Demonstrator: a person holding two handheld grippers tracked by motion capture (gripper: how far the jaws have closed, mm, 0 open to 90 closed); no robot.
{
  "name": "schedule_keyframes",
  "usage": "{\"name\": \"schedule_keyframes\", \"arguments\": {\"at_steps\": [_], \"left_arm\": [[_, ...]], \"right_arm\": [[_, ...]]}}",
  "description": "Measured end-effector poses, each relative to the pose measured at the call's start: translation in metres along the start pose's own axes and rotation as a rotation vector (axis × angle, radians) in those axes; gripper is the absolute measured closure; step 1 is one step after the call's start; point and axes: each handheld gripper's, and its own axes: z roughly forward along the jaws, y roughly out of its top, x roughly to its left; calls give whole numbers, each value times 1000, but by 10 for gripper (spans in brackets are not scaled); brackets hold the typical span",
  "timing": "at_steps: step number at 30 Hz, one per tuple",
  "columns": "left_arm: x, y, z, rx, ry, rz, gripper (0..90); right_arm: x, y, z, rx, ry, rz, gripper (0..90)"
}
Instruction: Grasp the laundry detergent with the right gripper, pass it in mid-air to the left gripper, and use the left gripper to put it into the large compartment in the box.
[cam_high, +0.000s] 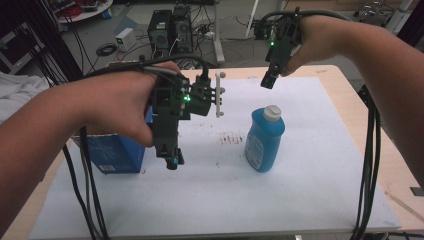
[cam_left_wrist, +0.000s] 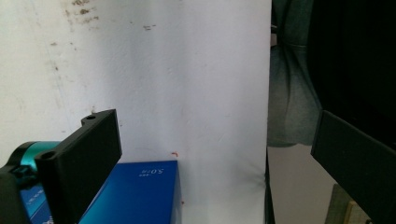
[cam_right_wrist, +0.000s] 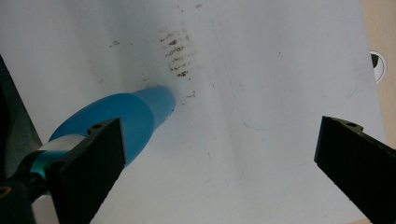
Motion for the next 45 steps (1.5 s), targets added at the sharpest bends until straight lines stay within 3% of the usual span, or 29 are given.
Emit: {"name": "schedule_keyframes", "arguments": {"at_steps": [9, 12, 16, 19, 20, 21, 23, 28, 33, 36, 42, 45], "left_arm": [[0, 1, 1, -5, 3, -11, 17], [-1, 3, 1, -6, 6, -6, 17], [-3, 5, 1, -2, 4, 1, 17], [-3, 5, 0, -6, 5, 3, 17], [-3, 5, 0, -6, 5, 3, 17], [-3, 5, 0, -4, 7, 8, 17], [-4, 4, 0, 0, 7, 5, 17], [-4, 4, 2, 1, 6, 7, 17], [-4, 6, 3, -9, 7, 12, 17], [-5, 5, 4, -13, 3, 20, 17], [-5, 2, 4, -21, 3, 18, 17], [-6, 1, 6, -27, 0, 23, 17]], "right_arm": [[1, -6, 0, -26, 7, 6, 11], [0, -10, 1, -90, 44, 14, 11], [2, -11, 1, -195, 48, 35, 11], [0, -14, 1, -325, 32, 105, 11], [0, -14, 1, -325, 32, 105, 11], [-2, -19, 1, -406, 6, 173, 11], [-4, -26, 3, -470, -22, 238, 11], [-10, -50, 1, -568, -115, 387, 11], [-8, -80, -6, -632, -167, 488, 11], [-3, -97, -9, -657, -189, 520, 11], [12, -122, -6, -676, -203, 533, 11], [28, -143, -2, -691, -222, 546, 11]]}}
